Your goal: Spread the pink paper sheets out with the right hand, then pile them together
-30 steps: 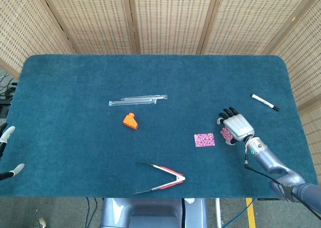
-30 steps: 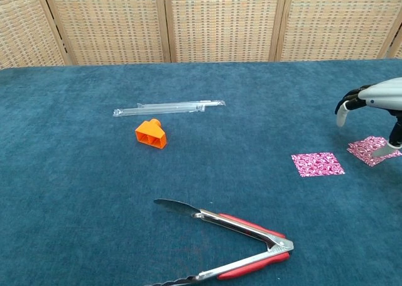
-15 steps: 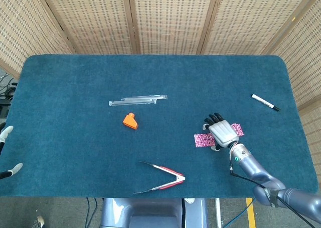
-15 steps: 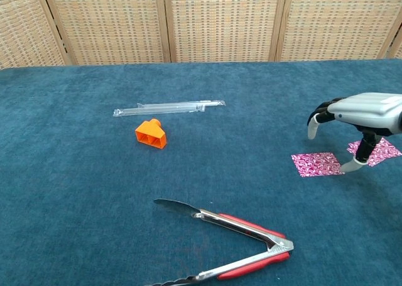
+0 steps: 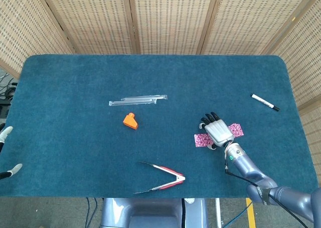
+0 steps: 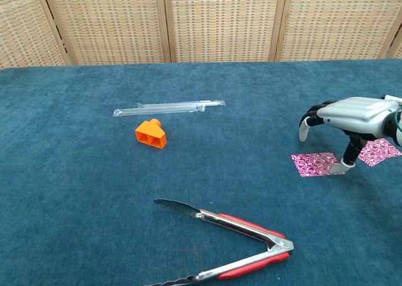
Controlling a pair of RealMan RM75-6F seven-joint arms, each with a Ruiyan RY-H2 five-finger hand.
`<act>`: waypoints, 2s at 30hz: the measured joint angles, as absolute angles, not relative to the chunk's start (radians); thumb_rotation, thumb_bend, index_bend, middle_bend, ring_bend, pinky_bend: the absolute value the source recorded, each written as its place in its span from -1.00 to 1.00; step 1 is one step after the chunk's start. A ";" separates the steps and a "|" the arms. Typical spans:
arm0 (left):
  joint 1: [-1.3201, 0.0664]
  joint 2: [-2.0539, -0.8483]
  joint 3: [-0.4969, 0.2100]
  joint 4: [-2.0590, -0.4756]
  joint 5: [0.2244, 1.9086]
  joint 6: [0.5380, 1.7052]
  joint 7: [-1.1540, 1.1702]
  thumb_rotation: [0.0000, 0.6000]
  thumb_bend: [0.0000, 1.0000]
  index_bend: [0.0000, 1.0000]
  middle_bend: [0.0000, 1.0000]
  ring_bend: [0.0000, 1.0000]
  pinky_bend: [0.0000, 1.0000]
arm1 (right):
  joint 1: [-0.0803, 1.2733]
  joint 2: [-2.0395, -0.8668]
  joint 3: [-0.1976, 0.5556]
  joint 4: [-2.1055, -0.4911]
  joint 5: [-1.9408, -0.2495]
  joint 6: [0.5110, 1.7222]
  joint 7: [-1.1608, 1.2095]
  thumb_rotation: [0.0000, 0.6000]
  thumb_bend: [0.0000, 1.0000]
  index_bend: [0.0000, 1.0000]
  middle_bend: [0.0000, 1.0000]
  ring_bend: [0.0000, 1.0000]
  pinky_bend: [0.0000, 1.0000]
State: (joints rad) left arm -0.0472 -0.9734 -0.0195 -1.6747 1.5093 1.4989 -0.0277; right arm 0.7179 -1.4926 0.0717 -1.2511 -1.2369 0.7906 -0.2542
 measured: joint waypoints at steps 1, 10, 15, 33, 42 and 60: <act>-0.048 -0.973 -0.019 -1.675 1.510 1.498 -0.027 1.00 -0.97 -1.00 -1.00 -1.00 -1.00 | 0.717 -1.494 0.070 -1.249 -1.240 0.793 -0.254 1.00 -0.60 -0.46 -0.70 -1.00 -1.00; -0.050 -0.974 -0.019 -1.681 1.513 1.497 -0.018 1.00 -0.97 -1.00 -1.00 -1.00 -1.00 | 0.708 -1.496 0.062 -1.244 -1.253 0.800 -0.243 1.00 -0.61 -0.46 -0.69 -1.00 -1.00; -0.050 -0.973 -0.018 -1.685 1.513 1.497 -0.015 1.00 -0.97 -1.00 -1.00 -1.00 -1.00 | 0.706 -1.503 0.058 -1.230 -1.265 0.804 -0.234 1.00 -0.61 -0.46 -0.70 -1.00 -1.00; -0.046 -0.976 -0.017 -1.681 1.504 1.495 -0.014 1.00 -0.97 -1.00 -1.00 -1.00 -1.00 | 0.719 -1.537 0.059 -1.144 -1.303 0.793 -0.197 1.00 -0.60 -0.46 -0.70 -1.00 -1.00; -0.048 -0.979 -0.018 -1.674 1.501 1.492 -0.020 1.00 -0.97 -1.00 -1.00 -1.00 -1.00 | 0.740 -1.543 0.068 -1.110 -1.314 0.776 -0.195 1.00 -0.59 -0.46 -0.69 -1.00 -1.00; -0.056 -0.985 -0.020 -1.671 1.500 1.480 -0.017 1.00 -0.97 -1.00 -1.00 -1.00 -1.00 | 0.742 -1.520 0.063 -1.161 -1.299 0.758 -0.231 1.00 -0.58 -0.33 -0.70 -1.00 -1.00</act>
State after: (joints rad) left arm -0.0564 -0.9848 -0.0197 -1.6713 1.4999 1.4795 -0.0174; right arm 0.7416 -1.5201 0.0629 -1.1607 -1.2987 0.7576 -0.2307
